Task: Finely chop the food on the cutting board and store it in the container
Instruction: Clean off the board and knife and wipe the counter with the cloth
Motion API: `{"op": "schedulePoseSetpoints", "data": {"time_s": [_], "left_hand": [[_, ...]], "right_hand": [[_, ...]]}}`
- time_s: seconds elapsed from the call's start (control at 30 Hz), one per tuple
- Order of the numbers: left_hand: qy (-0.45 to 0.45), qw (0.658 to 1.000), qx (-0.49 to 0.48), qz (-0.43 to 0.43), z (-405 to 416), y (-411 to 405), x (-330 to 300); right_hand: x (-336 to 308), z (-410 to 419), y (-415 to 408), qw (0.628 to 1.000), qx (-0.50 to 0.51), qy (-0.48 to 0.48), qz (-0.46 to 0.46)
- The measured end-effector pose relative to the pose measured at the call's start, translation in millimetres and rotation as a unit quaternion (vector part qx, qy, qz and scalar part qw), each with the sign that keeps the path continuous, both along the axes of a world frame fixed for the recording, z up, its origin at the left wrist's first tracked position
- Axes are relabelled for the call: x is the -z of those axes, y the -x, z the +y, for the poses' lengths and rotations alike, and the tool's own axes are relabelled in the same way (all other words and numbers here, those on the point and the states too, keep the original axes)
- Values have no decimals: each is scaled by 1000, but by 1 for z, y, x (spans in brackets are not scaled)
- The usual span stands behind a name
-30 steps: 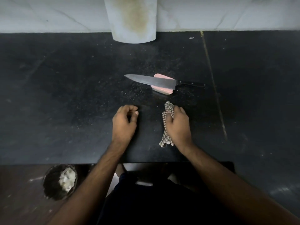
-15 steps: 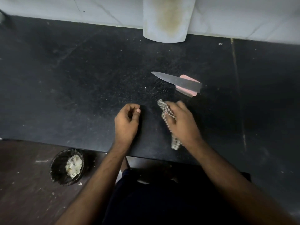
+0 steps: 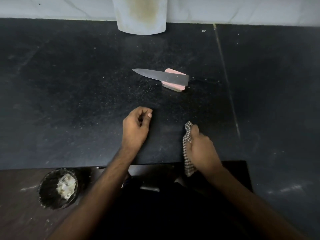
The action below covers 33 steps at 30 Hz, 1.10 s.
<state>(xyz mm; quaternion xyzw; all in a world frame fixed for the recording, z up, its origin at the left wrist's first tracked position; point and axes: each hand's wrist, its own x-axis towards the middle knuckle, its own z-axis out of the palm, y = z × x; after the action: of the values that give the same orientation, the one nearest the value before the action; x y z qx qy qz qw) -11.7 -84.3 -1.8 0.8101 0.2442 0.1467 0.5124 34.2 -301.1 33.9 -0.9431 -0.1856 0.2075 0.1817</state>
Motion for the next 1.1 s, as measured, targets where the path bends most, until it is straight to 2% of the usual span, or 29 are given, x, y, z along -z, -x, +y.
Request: {"op": "schedulePoseSetpoints", "data": {"time_s": [0.07,0.23,0.37,0.43,0.57,0.6,0.73,0.8,0.87,0.93,1.1], "left_hand": [[-1,1000,-22,4,11,10,0],[9,996,-80,23,39,41,-2],[36,991,-128,27,56,61,0],[52,987,-146,28,62,70,3],[57,979,-193,14,70,77,2],[60,978,-199,11,71,76,1],[88,981,-175,2,77,65,-2],[86,984,-158,-3,75,57,-5],[69,988,-138,-8,73,51,-7],[45,992,-118,-11,74,48,-9],[42,991,-127,-10,84,54,-10]], "right_hand": [[4,28,14,999,17,-42,13],[16,116,21,992,-2,-125,-34],[19,169,9,979,49,-194,-39],[20,190,4,975,54,-217,-11],[10,197,-3,968,-16,-225,112],[4,190,-5,969,-30,-226,94],[-21,158,-22,972,-11,-219,-84],[-14,149,-36,977,-9,-167,-134],[8,146,-44,984,-33,-105,-139],[31,146,-43,985,-50,-88,-140],[52,169,-37,966,0,-211,-146]]}}
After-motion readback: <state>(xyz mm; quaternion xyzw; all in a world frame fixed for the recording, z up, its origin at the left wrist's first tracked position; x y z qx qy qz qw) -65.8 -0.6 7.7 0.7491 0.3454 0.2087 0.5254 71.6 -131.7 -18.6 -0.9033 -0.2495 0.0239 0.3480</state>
